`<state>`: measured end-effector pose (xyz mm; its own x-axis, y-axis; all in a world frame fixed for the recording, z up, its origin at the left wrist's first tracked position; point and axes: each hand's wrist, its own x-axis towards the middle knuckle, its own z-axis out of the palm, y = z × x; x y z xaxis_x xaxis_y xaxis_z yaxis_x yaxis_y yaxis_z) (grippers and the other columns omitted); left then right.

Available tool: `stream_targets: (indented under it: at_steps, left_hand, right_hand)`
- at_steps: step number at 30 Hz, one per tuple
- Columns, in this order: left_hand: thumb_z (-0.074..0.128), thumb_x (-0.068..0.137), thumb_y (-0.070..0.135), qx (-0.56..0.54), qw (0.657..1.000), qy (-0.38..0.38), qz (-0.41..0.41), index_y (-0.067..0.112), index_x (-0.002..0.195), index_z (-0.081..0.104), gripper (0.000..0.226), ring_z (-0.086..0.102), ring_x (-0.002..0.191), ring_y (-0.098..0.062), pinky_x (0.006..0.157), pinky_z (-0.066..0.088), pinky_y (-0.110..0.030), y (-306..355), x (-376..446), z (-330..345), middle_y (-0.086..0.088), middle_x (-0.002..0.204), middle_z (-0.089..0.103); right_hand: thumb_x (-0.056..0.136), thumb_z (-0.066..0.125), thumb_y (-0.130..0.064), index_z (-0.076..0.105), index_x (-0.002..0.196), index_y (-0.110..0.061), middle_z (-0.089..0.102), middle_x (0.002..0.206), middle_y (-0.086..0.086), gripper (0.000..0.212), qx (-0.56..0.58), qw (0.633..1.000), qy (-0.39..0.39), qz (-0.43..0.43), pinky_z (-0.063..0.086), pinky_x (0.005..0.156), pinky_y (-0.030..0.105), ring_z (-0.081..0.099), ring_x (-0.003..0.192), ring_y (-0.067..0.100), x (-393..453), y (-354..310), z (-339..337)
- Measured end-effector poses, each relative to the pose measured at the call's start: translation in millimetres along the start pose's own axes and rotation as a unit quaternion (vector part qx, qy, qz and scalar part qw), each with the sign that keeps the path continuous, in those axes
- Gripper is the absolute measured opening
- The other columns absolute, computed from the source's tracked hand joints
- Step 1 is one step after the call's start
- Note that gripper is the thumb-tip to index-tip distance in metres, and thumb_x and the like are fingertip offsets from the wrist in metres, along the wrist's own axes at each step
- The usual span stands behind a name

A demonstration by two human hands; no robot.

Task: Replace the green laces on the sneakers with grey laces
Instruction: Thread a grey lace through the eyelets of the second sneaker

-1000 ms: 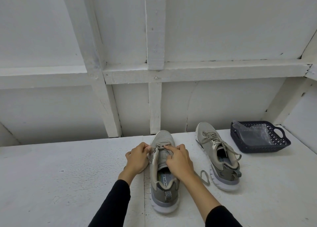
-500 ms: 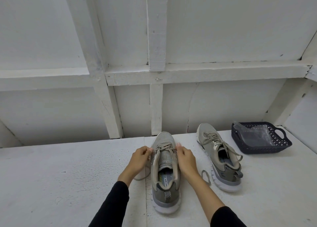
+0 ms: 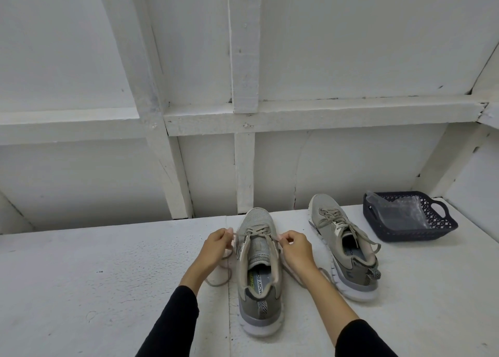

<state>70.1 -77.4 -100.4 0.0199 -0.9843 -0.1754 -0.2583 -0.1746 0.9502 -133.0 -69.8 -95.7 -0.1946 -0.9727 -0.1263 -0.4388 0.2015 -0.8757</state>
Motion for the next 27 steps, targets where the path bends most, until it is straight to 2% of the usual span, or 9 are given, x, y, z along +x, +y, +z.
stream_targets:
  at_steps: [3,7,9,14,16,18,22,25,27]
  left_hand:
    - [0.042,0.104,0.028,-0.056,0.998,0.033,0.013,0.011,0.074,0.051,0.035,0.054,0.076,-0.016,0.089,0.044,-0.035,3.0,3.1,-14.0,0.000,0.074,0.052]
    - [0.043,0.104,0.023,-0.156,0.985,0.058,0.039,0.009,0.077,0.054,0.032,0.055,0.076,-0.014,0.084,0.045,-0.025,21.1,1.2,-22.4,0.000,0.077,0.054]
    - [0.045,0.103,0.022,-0.183,0.981,0.045,0.051,0.009,0.081,0.059,0.029,0.056,0.079,-0.013,0.083,0.048,-0.022,30.4,-0.7,-20.5,0.001,0.079,0.057]
    - [0.056,0.097,0.022,-0.208,0.977,-0.022,0.045,0.008,0.101,0.073,0.022,0.064,0.094,-0.006,0.092,0.052,-0.028,42.1,-4.0,-6.8,0.006,0.094,0.073]
    - [0.056,0.097,0.021,-0.189,0.979,-0.045,0.055,0.006,0.097,0.073,0.022,0.064,0.104,-0.005,0.092,0.051,-0.026,44.2,-5.3,-1.9,0.005,0.106,0.074]
    - [0.061,0.093,0.023,-0.184,0.979,-0.058,0.066,0.007,0.082,0.072,0.022,0.065,0.108,-0.008,0.093,0.048,-0.026,46.5,-6.6,1.9,-0.001,0.106,0.074]
    - [0.062,0.090,0.029,-0.197,0.975,-0.069,0.082,0.009,0.082,0.075,0.025,0.067,0.097,-0.018,0.096,0.047,-0.028,50.1,-5.4,7.2,-0.010,0.093,0.074]
    - [0.054,0.096,0.018,-0.193,0.972,-0.083,0.101,0.008,0.090,0.074,0.022,0.061,0.082,-0.014,0.083,0.051,-0.024,51.5,-1.5,6.8,-0.003,0.088,0.070]
    - [0.054,0.097,0.012,-0.110,0.982,-0.083,0.126,0.012,0.096,0.073,0.019,0.056,0.078,-0.007,0.073,0.049,-0.018,50.9,1.6,5.3,0.004,0.092,0.068]
  right_hand:
    - [0.096,0.053,-0.011,0.065,0.095,-0.008,0.063,0.091,0.002,0.013,0.032,0.999,0.024,0.000,0.039,0.078,0.025,0.057,0.090,0.017,-2.4,-7.0,-1.1]
    - [0.096,0.051,-0.012,0.060,0.092,-0.010,0.062,0.094,0.003,0.010,0.057,0.996,0.058,-0.026,0.039,0.077,0.026,0.055,0.090,0.017,-3.8,-19.8,2.0]
    - [0.096,0.051,-0.012,0.060,0.092,-0.011,0.062,0.094,0.003,0.010,0.067,0.995,0.065,-0.042,0.039,0.076,0.026,0.055,0.089,0.016,-5.2,-25.0,3.9]
    - [0.096,0.051,-0.009,0.060,0.092,-0.010,0.059,0.087,-0.005,0.009,0.089,0.992,0.078,-0.052,0.039,0.070,0.023,0.054,0.082,0.009,-8.4,-26.9,4.0]
    - [0.095,0.051,-0.008,0.060,0.092,-0.011,0.058,0.086,-0.007,0.010,0.092,0.991,0.080,-0.047,0.038,0.069,0.021,0.053,0.081,0.007,-9.2,-24.3,2.8]
    - [0.095,0.051,-0.007,0.061,0.092,-0.012,0.058,0.086,-0.007,0.011,0.094,0.991,0.081,-0.042,0.039,0.068,0.020,0.053,0.082,0.007,-9.6,-21.5,1.4]
    - [0.094,0.053,-0.008,0.062,0.093,-0.011,0.059,0.086,-0.007,0.010,0.108,0.990,0.088,-0.029,0.040,0.070,0.021,0.054,0.082,0.008,-9.0,-17.3,-1.3]
    - [0.094,0.053,-0.008,0.062,0.092,-0.012,0.059,0.087,-0.005,0.009,0.118,0.989,0.089,-0.023,0.039,0.073,0.024,0.055,0.085,0.011,-8.7,-15.2,-1.3]
    - [0.094,0.053,-0.008,0.062,0.092,-0.011,0.059,0.086,-0.005,0.009,0.122,0.988,0.089,-0.019,0.039,0.071,0.024,0.055,0.084,0.011,-8.7,-14.1,-1.0]
